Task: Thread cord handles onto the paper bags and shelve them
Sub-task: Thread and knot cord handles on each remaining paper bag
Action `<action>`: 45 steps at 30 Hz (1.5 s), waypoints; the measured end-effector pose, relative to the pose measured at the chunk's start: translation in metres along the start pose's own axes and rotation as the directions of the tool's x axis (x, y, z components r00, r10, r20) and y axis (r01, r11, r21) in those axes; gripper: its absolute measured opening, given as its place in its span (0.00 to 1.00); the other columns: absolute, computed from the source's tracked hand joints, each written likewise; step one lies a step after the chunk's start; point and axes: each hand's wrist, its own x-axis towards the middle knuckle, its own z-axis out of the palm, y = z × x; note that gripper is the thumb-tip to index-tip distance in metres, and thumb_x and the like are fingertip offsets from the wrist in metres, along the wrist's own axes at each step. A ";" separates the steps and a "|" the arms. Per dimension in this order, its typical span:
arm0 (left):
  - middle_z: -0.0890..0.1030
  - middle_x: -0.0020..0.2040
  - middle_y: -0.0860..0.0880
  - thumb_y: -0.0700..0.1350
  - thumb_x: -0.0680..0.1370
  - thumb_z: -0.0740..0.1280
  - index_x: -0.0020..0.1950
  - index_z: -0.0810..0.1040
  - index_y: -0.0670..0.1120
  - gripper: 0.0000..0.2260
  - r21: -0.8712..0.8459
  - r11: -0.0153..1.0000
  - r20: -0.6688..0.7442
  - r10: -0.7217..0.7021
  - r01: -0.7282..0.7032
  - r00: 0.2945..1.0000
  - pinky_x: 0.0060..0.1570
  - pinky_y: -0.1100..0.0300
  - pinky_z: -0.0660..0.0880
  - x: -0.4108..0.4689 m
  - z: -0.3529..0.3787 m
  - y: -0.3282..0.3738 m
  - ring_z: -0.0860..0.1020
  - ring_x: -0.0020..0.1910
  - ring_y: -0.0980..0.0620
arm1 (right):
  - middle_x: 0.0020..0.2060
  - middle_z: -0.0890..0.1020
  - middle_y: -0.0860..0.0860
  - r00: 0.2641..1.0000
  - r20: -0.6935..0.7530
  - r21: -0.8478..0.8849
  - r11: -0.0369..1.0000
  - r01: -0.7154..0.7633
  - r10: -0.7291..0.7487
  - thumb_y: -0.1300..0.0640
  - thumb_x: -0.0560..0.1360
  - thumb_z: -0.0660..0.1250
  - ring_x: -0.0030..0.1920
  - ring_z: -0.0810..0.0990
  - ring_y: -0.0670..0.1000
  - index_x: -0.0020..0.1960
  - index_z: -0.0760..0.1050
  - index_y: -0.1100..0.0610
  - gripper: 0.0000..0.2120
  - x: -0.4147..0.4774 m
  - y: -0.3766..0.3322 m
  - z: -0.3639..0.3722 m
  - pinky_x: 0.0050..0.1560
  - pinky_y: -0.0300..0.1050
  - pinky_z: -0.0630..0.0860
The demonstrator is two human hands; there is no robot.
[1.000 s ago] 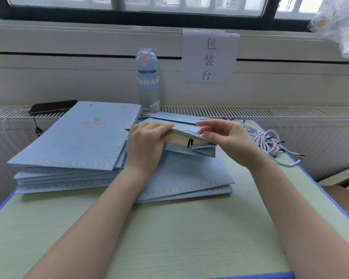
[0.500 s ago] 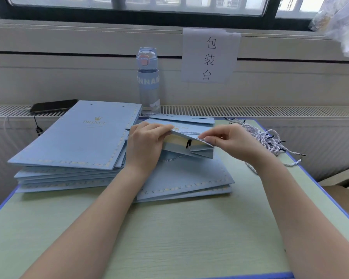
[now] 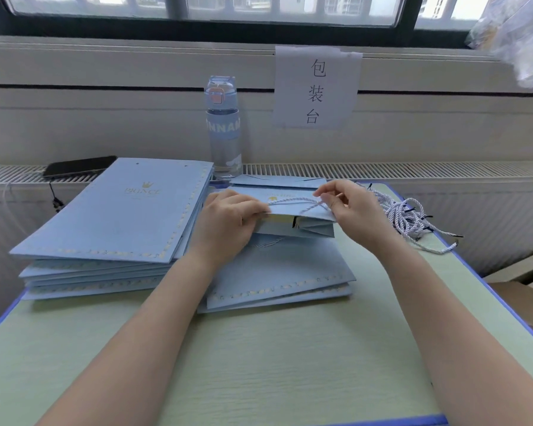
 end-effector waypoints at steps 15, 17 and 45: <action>0.68 0.73 0.54 0.60 0.77 0.61 0.69 0.73 0.55 0.22 0.171 0.984 0.548 -0.129 0.040 0.826 0.68 0.51 0.61 -0.005 0.009 -0.001 0.63 0.72 0.48 | 0.43 0.75 0.51 0.902 0.182 0.011 0.916 -0.401 0.392 0.61 0.75 0.66 0.43 0.74 0.50 0.63 0.74 0.53 0.17 0.003 0.026 0.012 0.46 0.44 0.71; 0.76 0.66 0.48 0.61 0.79 0.54 0.59 0.81 0.49 0.23 0.192 0.974 0.384 0.039 -0.121 0.923 0.60 0.45 0.70 -0.004 0.011 -0.001 0.74 0.64 0.42 | 0.38 0.77 0.51 0.905 0.142 0.149 0.895 -0.420 0.401 0.61 0.76 0.65 0.41 0.75 0.50 0.59 0.77 0.55 0.13 0.006 0.028 0.005 0.48 0.47 0.74; 0.65 0.65 0.63 0.52 0.77 0.60 0.73 0.56 0.51 0.26 -0.468 0.819 -0.220 -0.472 0.331 0.854 0.61 0.75 0.61 0.008 -0.004 0.014 0.67 0.64 0.61 | 0.30 0.79 0.39 0.887 -0.460 0.518 0.822 0.237 0.034 0.59 0.73 0.70 0.35 0.74 0.42 0.38 0.76 0.49 0.07 0.001 -0.009 -0.012 0.41 0.36 0.71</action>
